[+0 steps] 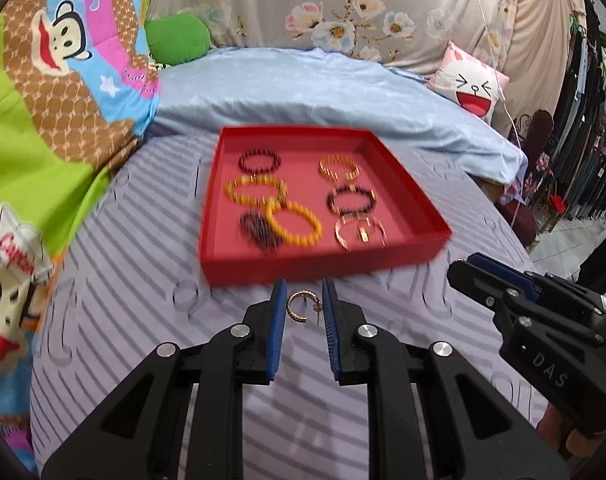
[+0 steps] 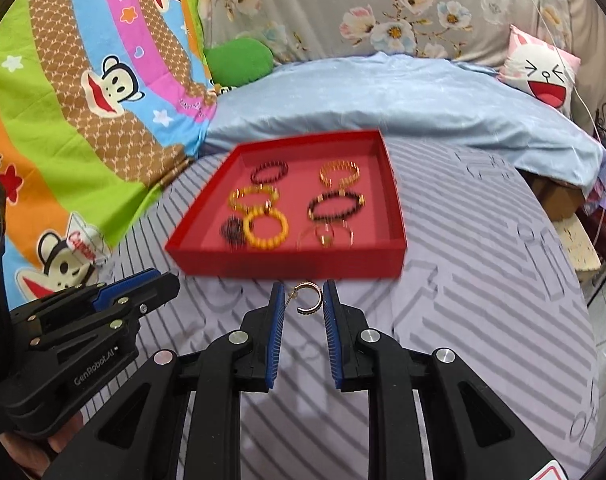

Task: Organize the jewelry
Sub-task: 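Carry the hoop earring into the tray and release it onto the gold cuff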

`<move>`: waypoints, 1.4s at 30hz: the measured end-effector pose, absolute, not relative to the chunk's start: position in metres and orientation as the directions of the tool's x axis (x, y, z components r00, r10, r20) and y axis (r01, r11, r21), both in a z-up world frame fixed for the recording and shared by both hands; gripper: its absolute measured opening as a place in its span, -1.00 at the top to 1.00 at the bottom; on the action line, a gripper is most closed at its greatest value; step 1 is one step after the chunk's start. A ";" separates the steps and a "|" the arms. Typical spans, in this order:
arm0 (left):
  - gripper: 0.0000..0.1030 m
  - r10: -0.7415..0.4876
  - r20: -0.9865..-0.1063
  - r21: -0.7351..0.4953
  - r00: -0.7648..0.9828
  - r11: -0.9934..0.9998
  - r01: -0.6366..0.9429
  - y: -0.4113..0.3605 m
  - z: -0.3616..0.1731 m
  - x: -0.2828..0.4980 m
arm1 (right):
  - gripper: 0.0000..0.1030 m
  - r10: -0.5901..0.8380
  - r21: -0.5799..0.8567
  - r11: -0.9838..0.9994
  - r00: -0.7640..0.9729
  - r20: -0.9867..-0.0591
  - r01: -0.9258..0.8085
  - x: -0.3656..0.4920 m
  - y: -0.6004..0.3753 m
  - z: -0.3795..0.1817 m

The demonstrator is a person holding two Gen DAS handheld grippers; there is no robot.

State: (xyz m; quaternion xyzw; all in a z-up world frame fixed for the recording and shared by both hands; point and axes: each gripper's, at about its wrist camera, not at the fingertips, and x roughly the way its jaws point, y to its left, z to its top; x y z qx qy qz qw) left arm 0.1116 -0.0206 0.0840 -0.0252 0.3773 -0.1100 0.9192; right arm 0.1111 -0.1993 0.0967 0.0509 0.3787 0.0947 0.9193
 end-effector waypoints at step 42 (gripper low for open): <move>0.64 -0.160 -0.755 -0.072 0.636 0.984 0.162 -0.045 0.050 0.311 | 0.59 0.162 0.110 0.987 0.627 -0.762 -0.121 0.307 -0.184 0.051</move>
